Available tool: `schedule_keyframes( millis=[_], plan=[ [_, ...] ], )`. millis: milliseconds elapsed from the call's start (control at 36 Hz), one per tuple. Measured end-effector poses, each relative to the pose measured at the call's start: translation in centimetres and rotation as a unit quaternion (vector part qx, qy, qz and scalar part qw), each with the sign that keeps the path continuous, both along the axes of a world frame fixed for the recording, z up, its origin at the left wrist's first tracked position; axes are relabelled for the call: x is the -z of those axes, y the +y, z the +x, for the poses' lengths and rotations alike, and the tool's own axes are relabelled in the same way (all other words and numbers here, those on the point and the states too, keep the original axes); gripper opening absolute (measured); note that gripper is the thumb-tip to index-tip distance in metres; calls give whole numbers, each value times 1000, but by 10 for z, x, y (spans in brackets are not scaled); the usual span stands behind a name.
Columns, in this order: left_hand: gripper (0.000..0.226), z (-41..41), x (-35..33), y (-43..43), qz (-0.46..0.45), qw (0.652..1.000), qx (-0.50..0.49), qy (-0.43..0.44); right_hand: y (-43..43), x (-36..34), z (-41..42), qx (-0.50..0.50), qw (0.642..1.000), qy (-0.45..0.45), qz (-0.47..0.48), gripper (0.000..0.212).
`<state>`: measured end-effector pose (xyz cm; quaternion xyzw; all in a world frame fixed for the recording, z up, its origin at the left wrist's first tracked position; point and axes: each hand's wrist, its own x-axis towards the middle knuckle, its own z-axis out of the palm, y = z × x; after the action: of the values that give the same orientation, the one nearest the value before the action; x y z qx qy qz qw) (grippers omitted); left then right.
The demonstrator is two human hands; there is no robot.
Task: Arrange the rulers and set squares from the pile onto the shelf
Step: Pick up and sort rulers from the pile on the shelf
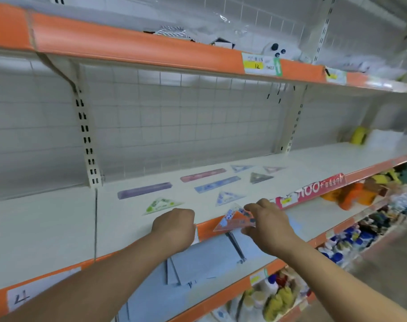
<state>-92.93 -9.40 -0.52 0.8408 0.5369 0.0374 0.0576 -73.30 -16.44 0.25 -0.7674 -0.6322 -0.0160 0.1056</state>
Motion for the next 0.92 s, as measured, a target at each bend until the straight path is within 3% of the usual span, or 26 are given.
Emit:
schedule_keyframes(
  millis=[417, 639, 917],
  plan=[
    [25, 75, -11, 100, 43, 999, 26, 15, 88, -9, 67, 9, 1000, -10, 1, 56],
    [24, 82, -2, 128, 38, 998, -9, 55, 131, 8, 75, -65, 996, 2, -59, 54],
    [23, 74, 5, 130, 0, 994, -108, 4, 177, 17, 91, -183, 973, 49, -133, 59]
  ],
)
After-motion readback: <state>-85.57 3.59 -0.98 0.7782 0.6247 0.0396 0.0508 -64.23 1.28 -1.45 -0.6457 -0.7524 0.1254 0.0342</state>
